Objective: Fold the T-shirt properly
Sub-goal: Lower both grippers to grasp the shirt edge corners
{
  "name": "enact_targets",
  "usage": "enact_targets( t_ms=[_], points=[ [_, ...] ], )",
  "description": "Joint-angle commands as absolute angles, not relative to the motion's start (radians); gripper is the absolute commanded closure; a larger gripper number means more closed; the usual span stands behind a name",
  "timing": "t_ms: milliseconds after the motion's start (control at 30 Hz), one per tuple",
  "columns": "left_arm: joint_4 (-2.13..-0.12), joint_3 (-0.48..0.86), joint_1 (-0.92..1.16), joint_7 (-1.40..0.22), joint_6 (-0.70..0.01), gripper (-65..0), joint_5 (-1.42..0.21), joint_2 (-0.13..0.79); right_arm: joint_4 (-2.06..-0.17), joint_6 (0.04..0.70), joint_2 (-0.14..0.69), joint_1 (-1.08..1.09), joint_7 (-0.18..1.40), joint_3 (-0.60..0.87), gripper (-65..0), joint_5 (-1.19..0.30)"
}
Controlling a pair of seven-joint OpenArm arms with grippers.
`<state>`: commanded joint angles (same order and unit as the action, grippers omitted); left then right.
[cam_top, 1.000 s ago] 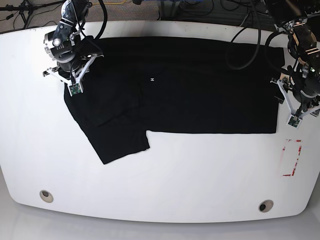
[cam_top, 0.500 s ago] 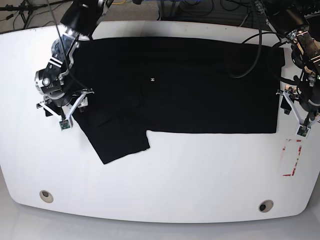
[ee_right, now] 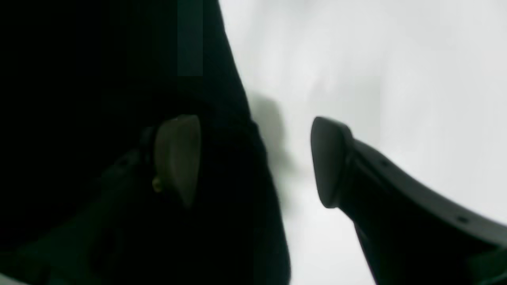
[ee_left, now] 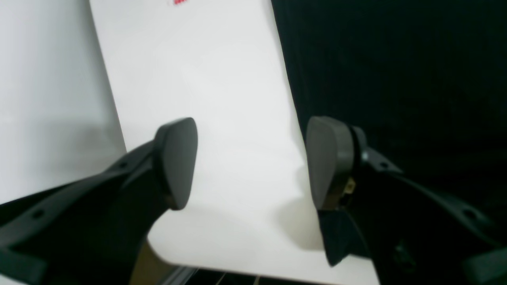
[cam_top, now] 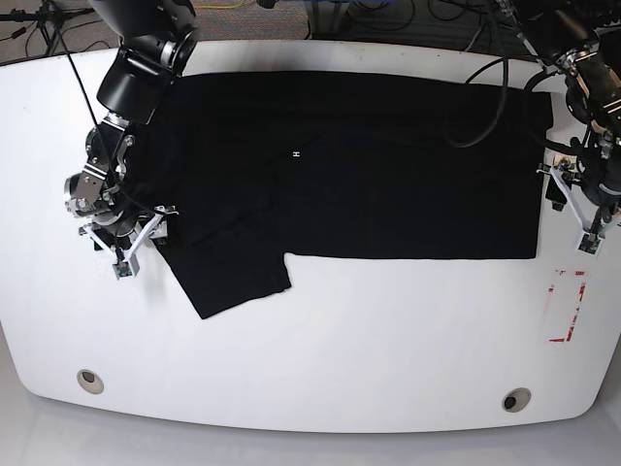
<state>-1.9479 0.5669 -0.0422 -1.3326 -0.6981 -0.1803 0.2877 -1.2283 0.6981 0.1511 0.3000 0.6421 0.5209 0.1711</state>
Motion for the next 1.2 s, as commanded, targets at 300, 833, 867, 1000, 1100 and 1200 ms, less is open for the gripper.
enact_targets(
  t_ms=[300,833,867,1000,1100,1200],
  points=[
    [-1.946,0.567,-0.042,-1.302,-0.698,-39.3,-0.18,0.289,-1.161,0.698,0.15,0.295,0.591,0.521,-41.4,0.171],
    [-1.715,0.541,-0.137,-1.168,-0.698,-39.4,-0.182,0.289,-1.152,0.698,0.153,0.295,0.587,0.521,-1.4,0.171],
    [-1.692,0.544,-0.148,-1.152,-0.698,-39.4,-0.182,0.289,-1.153,0.698,0.153,0.295,0.587,0.519,-0.3,0.171],
    [-1.581,0.556,-0.199,-1.058,-0.698,-39.6,-0.182,0.289,-1.158,0.698,0.151,0.295,0.588,0.518,-0.5,0.171],
    [-1.478,0.556,-0.251,-0.995,-0.641,-39.7,-0.18,0.291,-1.158,0.698,0.151,0.295,0.588,0.518,-0.5,0.171],
    [-1.351,0.556,-0.306,-0.931,-0.582,-41.0,-0.18,0.292,-1.158,0.698,0.151,0.294,0.588,0.518,-0.5,0.171]
  ],
)
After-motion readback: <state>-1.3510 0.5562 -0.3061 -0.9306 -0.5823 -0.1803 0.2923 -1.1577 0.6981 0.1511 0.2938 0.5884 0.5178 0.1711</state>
